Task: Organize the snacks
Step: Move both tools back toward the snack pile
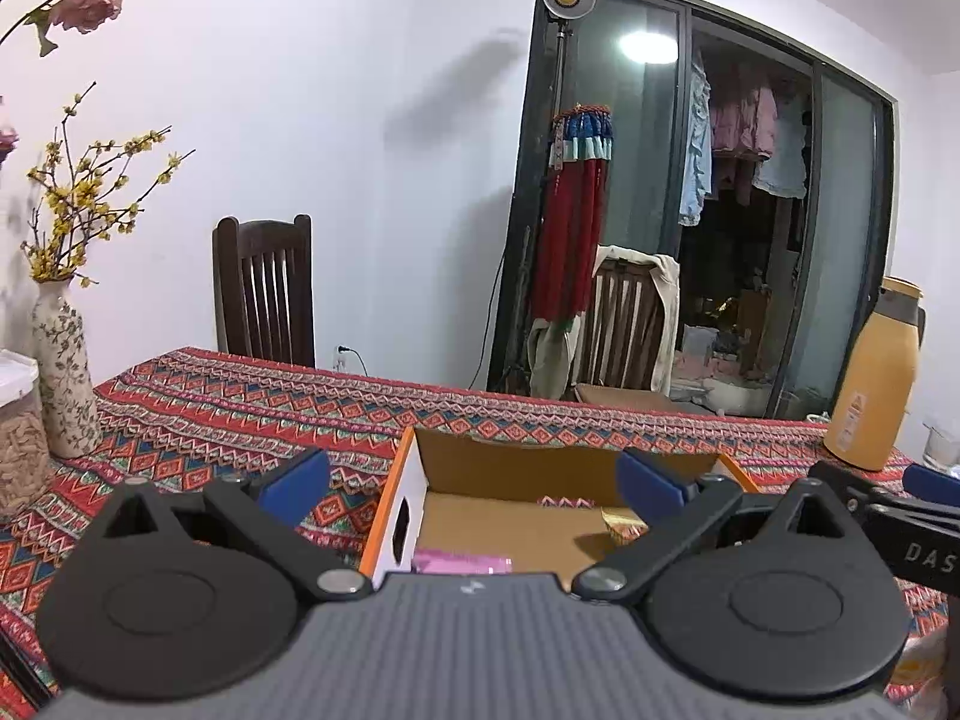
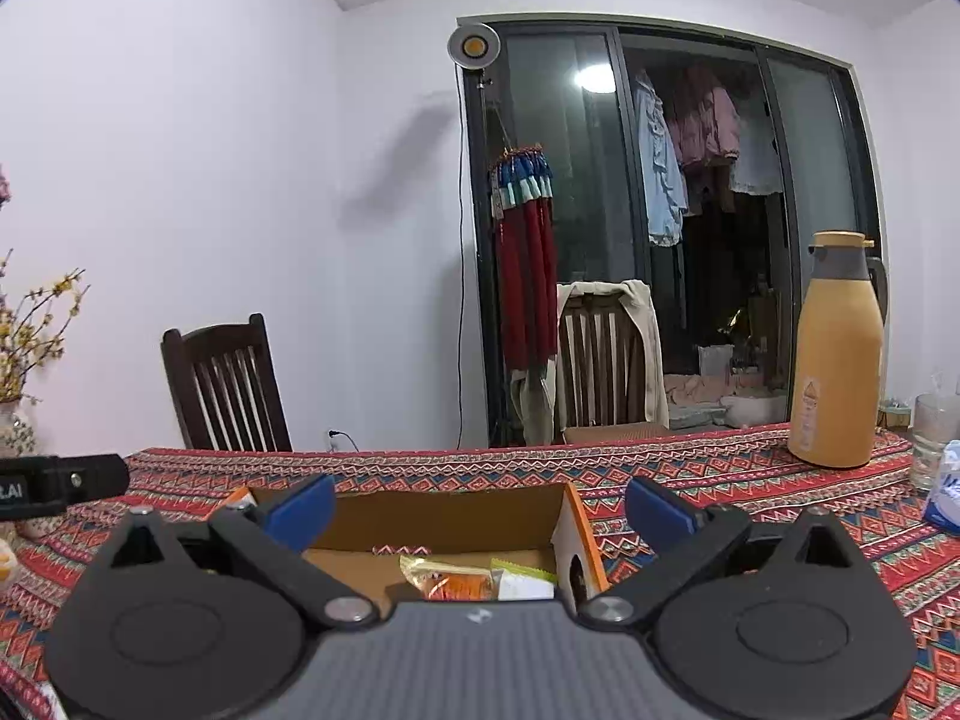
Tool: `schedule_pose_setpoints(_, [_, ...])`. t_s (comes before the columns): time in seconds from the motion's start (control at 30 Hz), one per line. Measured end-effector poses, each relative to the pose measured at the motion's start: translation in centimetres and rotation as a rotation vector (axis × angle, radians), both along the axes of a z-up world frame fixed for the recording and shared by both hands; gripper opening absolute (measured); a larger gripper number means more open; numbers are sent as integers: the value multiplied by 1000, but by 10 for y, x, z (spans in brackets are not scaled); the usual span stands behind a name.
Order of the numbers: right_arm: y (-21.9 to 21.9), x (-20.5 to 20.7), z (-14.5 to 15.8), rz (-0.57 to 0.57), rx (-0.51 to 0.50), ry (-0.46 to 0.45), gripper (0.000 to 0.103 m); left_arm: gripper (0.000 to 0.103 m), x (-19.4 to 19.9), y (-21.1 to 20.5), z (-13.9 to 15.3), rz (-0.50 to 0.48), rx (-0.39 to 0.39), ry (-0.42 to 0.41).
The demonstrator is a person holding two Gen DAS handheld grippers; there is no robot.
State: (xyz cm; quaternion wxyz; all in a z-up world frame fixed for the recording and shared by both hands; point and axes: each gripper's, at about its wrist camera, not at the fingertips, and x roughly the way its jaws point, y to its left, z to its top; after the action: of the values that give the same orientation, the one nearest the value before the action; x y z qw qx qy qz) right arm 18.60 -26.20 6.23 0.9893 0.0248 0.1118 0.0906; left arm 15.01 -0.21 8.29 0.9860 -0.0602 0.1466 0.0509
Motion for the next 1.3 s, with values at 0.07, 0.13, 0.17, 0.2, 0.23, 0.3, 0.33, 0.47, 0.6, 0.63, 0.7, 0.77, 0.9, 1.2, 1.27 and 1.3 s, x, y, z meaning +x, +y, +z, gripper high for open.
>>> schedule_pose_setpoints(0.07, [-2, -13, -1, 4, -6, -4, 103, 103, -10, 1, -2, -8, 4, 4])
schedule_pose_setpoints(0.13, [-5, -26, -3, 11, -7, -4, 103, 103, -18, 2, -5, -14, 4, 10])
schedule_pose_setpoints(0.17, [-6, -32, -5, 13, -8, -3, 103, 103, -24, 3, -6, -19, 6, 13])
schedule_pose_setpoints(0.2, [-7, -38, -6, 15, -10, -2, 103, 103, -28, 4, -8, -23, 8, 16])
schedule_pose_setpoints(0.23, [-8, -44, -8, 16, -13, -1, 103, 103, -32, 5, -10, -28, 11, 21])
schedule_pose_setpoints(0.3, [-11, -54, -12, 19, -19, 5, 103, 103, -39, 8, -15, -32, 12, 32])
schedule_pose_setpoints(0.33, [-12, -59, -15, 20, -23, 11, 103, 103, -43, 10, -18, -31, 9, 41])
schedule_pose_setpoints(0.47, [-16, -76, -26, 20, -37, 41, 103, 103, -52, 17, -32, -39, 25, 78])
schedule_pose_setpoints(0.6, [-21, -91, -41, 15, -51, 78, 103, 103, -63, 24, -51, -41, 80, 108])
schedule_pose_setpoints(0.63, [-23, -96, -47, 12, -56, 91, 103, 103, -65, 26, -56, -38, 81, 114])
schedule_pose_setpoints(0.7, [-28, -103, -56, 2, -62, 115, 103, 103, -66, 34, -63, -28, 62, 128])
schedule_pose_setpoints(0.77, [-31, -105, -63, -10, -62, 139, 103, 103, -65, 40, -71, -9, 35, 141])
schedule_pose_setpoints(0.9, [-36, -109, -77, -33, -67, 182, 103, 103, -61, 46, -87, 16, 25, 154])
schedule_pose_setpoints(1.2, [-47, -106, -85, -64, -61, 211, 103, 103, -64, 54, -90, 23, -22, 133])
schedule_pose_setpoints(1.27, [-48, -103, -86, -67, -83, 210, 103, 103, -62, 55, -90, 26, -27, 139])
schedule_pose_setpoints(1.3, [-49, -101, -85, -67, -93, 210, 103, 103, -62, 55, -91, 26, -29, 141])
